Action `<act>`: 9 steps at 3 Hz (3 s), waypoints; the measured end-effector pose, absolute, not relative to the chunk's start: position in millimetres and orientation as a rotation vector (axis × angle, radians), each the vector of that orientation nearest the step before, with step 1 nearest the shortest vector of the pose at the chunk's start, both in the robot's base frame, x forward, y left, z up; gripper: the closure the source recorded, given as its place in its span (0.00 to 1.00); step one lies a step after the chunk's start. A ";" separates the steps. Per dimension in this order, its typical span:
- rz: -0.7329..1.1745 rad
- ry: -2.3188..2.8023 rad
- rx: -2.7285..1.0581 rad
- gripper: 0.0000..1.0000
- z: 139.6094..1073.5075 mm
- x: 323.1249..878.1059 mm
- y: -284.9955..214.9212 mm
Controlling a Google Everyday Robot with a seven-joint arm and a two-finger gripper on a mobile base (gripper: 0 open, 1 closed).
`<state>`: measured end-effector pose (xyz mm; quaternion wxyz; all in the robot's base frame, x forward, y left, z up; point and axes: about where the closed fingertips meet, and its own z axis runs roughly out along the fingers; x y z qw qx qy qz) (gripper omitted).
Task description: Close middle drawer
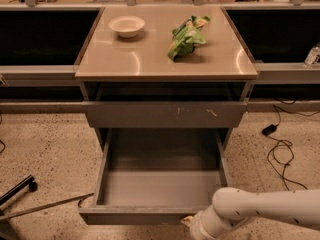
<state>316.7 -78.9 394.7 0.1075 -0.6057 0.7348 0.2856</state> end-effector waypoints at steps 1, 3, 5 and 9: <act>0.808 2.148 -1.831 0.00 376.7 350.4 -68.4; 0.710 2.128 -1.841 0.00 382.3 414.6 -68.4; 0.661 2.094 -1.881 0.00 394.6 449.8 -55.9; 0.612 1.948 -1.842 0.00 420.4 544.0 -30.7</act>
Offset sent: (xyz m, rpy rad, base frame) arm 0.1261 0.0130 -0.0155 -0.0736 -0.1103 0.0384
